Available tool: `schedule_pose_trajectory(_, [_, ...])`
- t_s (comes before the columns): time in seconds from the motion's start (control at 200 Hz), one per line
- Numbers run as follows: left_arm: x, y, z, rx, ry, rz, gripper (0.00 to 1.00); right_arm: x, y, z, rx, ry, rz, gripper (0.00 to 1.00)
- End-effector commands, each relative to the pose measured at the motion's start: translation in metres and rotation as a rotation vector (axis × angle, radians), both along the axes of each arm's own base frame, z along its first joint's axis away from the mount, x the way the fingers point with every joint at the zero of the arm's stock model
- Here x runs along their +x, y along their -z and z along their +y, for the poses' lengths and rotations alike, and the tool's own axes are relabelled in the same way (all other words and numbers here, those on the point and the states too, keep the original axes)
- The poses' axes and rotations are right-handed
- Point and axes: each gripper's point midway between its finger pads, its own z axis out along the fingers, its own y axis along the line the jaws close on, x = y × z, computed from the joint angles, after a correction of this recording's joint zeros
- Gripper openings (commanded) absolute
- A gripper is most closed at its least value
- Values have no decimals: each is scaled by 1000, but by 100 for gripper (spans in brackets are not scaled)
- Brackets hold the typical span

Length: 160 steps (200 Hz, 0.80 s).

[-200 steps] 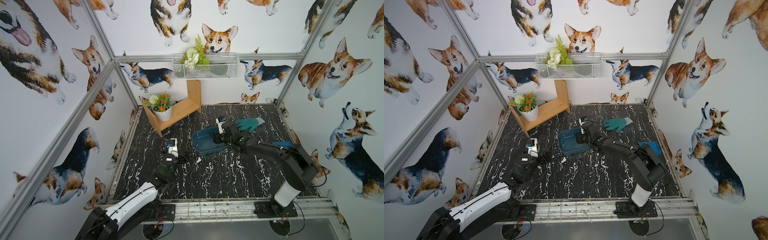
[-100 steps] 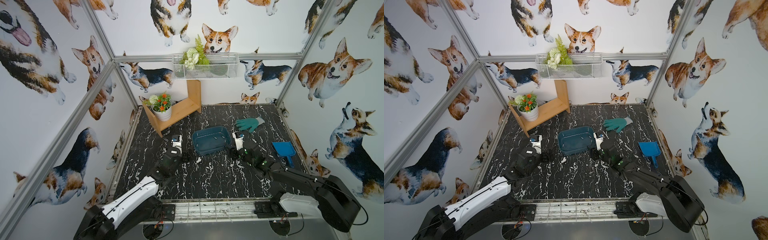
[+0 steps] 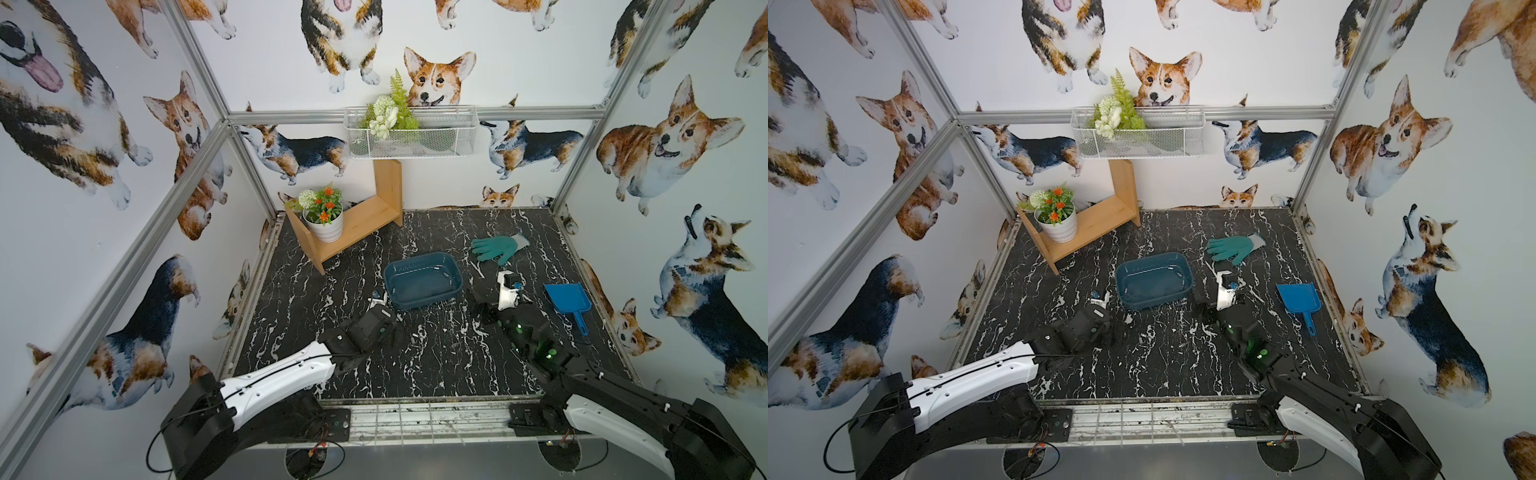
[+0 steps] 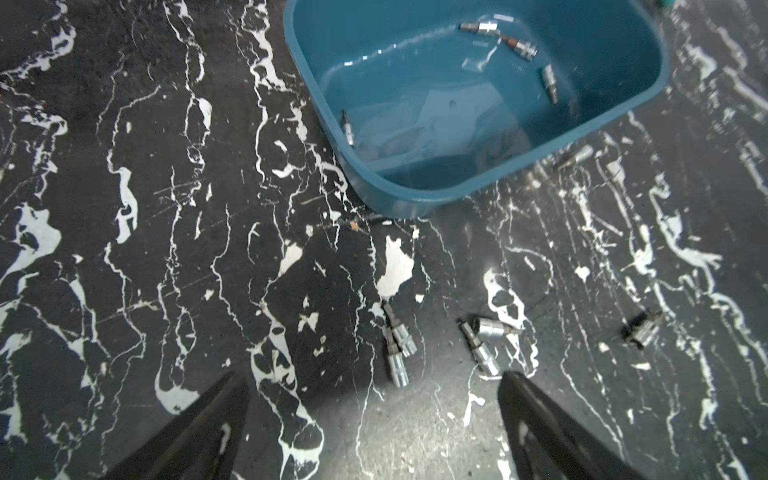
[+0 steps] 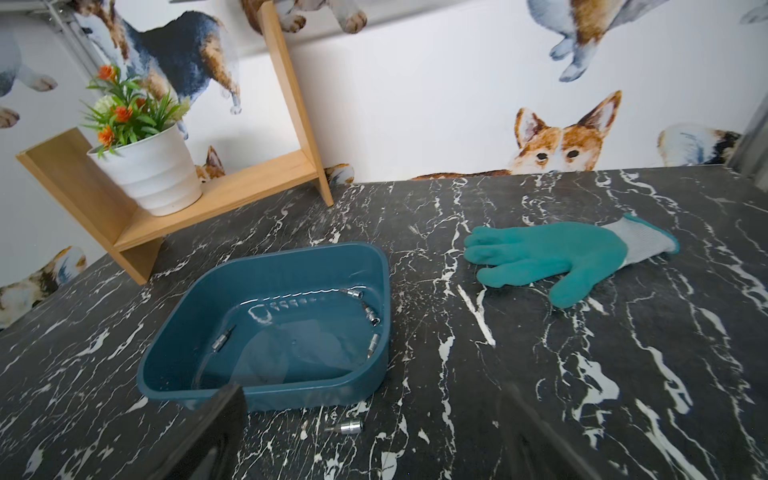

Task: Put the bit on the desktop into the storage box
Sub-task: Pick up the screwdriver bit from the center of the board.

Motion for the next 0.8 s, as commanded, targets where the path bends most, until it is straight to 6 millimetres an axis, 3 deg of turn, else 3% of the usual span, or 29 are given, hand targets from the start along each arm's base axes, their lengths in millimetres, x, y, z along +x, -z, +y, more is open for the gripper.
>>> schedule_pose_trajectory(0.0, [-5,9,8,64,-36,31,96,2,-11,-16,42,97,-45,100])
schedule_pose_trajectory(0.29, [-14,35,-2,99,-16,94,83,1,-9,-19,35,109,-51,100])
schedule_pose_trajectory(0.596, [-16,47,-12,94,-3,104,63,2,-6,-19,29,107,-44,100])
schedule_pose_trajectory(0.796, [-14,53,-16,103,-2,103,58,2,-6,-19,27,109,-44,100])
